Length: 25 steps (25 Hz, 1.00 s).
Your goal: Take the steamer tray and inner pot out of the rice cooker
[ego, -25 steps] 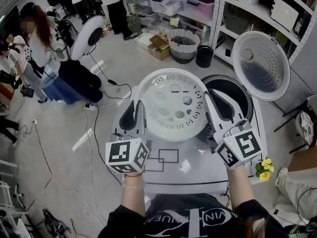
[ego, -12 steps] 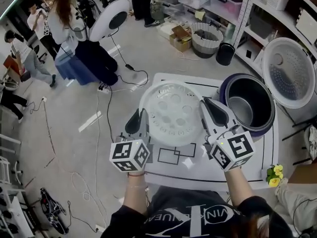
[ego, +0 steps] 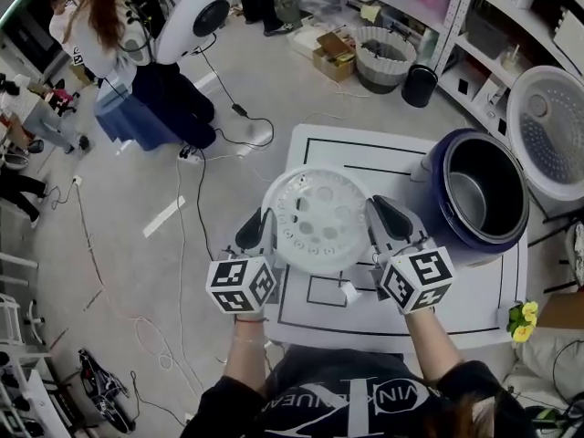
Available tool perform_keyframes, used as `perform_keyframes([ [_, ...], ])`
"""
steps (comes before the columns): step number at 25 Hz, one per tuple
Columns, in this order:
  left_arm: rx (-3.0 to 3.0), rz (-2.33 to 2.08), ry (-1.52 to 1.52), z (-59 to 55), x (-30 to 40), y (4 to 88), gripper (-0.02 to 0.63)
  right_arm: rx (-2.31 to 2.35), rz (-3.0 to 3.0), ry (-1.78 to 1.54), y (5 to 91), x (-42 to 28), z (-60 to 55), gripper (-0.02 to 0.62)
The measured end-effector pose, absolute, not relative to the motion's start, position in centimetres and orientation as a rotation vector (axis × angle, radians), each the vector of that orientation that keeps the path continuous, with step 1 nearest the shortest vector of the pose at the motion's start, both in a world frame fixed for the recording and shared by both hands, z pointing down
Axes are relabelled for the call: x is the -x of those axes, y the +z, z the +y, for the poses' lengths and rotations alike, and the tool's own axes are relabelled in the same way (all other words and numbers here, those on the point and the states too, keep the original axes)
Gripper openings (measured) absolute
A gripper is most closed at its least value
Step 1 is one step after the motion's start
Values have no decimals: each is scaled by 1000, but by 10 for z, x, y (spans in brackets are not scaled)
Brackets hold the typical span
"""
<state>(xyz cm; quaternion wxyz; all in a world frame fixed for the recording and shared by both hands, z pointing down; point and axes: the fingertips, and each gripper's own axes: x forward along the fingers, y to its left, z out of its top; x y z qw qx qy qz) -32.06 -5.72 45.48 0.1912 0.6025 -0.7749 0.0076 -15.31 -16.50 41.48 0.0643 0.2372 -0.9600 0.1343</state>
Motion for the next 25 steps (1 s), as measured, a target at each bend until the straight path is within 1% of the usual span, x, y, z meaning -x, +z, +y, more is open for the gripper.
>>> perform_keyframes([
  [8,-1724,-2080,115,-87,341,499,54,-852,-2794,465,473,167,-187,37],
  [25,-1803,-1927,379,-175,359,542,54,-1119,-2539,672,540,168,-237,40],
])
